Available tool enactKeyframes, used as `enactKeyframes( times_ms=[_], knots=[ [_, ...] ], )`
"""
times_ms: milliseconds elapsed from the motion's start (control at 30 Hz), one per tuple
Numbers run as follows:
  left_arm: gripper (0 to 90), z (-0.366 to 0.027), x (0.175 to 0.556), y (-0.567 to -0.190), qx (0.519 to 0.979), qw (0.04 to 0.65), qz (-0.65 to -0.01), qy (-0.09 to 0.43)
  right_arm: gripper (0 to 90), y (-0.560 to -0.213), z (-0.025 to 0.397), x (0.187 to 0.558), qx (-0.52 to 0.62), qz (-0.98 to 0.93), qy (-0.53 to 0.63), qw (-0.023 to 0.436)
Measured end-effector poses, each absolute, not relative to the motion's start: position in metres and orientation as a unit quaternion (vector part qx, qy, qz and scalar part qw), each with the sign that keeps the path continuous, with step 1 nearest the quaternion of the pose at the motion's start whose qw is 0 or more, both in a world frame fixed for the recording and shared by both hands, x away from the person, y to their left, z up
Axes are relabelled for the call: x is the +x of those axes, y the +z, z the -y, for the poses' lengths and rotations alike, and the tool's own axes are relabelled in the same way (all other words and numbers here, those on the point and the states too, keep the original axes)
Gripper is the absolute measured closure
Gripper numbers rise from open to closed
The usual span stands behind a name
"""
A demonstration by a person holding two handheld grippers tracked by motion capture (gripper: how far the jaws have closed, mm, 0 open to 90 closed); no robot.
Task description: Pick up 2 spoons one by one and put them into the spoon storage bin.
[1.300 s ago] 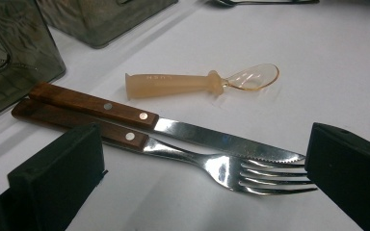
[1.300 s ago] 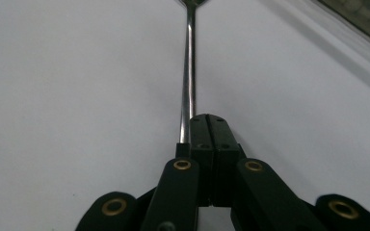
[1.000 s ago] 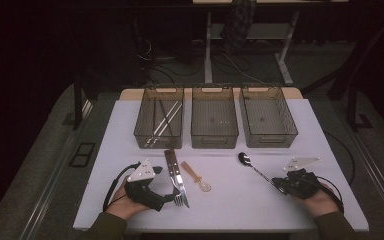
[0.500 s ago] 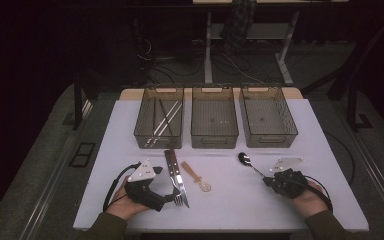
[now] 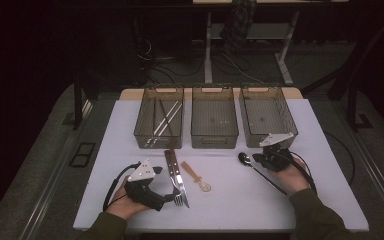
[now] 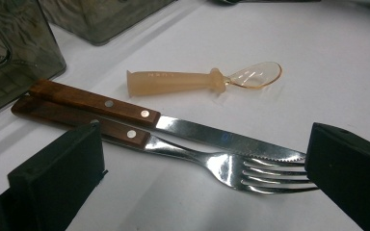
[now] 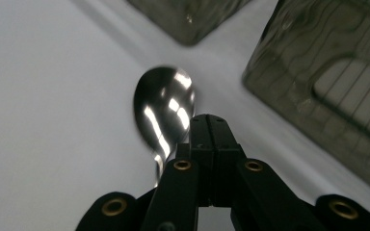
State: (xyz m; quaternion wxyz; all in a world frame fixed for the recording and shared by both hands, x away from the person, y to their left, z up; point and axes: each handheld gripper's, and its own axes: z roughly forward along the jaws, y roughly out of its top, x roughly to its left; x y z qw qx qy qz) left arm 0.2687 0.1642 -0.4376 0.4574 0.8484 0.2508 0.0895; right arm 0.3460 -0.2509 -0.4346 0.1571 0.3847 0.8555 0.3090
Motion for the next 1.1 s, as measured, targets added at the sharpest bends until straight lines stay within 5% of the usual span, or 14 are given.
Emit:
enactKeyframes(
  times_ms=[300,1100],
  knots=[
    [0.0,-0.165,0.268,-0.438,0.848,0.458,-0.253,0.09,89.3,-0.445,0.244,0.372,0.387,-0.853,0.32,0.144],
    [0.0,-0.164,0.268,-0.439,0.85,0.454,-0.251,0.088,89.4,-0.449,0.23,0.368,0.343,-0.867,0.347,0.097]
  ],
)
